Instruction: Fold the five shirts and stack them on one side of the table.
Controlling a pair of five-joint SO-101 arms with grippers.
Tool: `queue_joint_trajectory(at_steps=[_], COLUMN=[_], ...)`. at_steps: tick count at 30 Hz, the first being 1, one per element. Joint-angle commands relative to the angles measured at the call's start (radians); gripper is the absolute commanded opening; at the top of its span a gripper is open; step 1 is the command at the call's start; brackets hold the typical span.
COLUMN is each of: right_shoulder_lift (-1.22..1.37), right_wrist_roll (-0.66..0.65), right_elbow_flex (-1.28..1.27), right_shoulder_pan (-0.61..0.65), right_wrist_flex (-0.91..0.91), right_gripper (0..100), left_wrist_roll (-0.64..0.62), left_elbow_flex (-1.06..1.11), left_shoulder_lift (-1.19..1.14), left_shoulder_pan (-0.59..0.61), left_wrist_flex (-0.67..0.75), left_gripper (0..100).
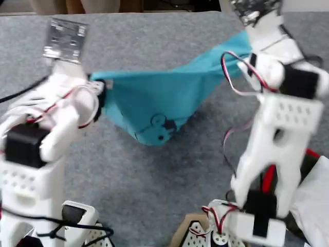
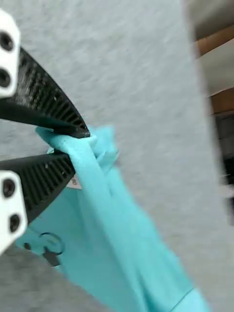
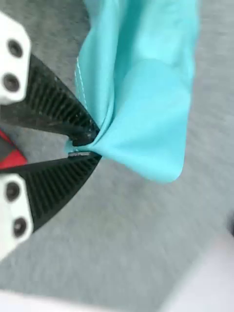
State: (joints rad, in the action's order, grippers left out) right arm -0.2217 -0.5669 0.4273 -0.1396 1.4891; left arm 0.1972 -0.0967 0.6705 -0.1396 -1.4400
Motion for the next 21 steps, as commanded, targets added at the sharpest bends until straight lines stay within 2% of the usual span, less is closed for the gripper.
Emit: queue_joint_trajectory(at_steps=[1, 9, 13, 21], right_shoulder_lift=[-0.159, -0.389, -0.469, -0.498], right_wrist_roll=[0.038, 0.051, 0.046, 0.041], right_elbow_flex=[0.108, 0.232, 0.266, 0.275], right_shoulder_pan=[0.01, 0.01, 0.01, 0.021], right_wrist_flex=[0.017, 0.017, 0.018, -0.028], right_gripper=[0.4, 0.4, 0.4, 0.4], left_wrist_roll=[0.0, 0.0, 0.005, 0.006], left_elbow_flex=[-0.176, -0.43, -0.546, -0.559], left_shoulder_lift=[0.012, 0.022, 0.022, 0.018], left_shoulder_pan=[0.054, 0.16, 0.17, 0.173], left_wrist_flex=[-0.002, -0.011, -0.109, -0.167], left_gripper=[2, 2, 2, 2])
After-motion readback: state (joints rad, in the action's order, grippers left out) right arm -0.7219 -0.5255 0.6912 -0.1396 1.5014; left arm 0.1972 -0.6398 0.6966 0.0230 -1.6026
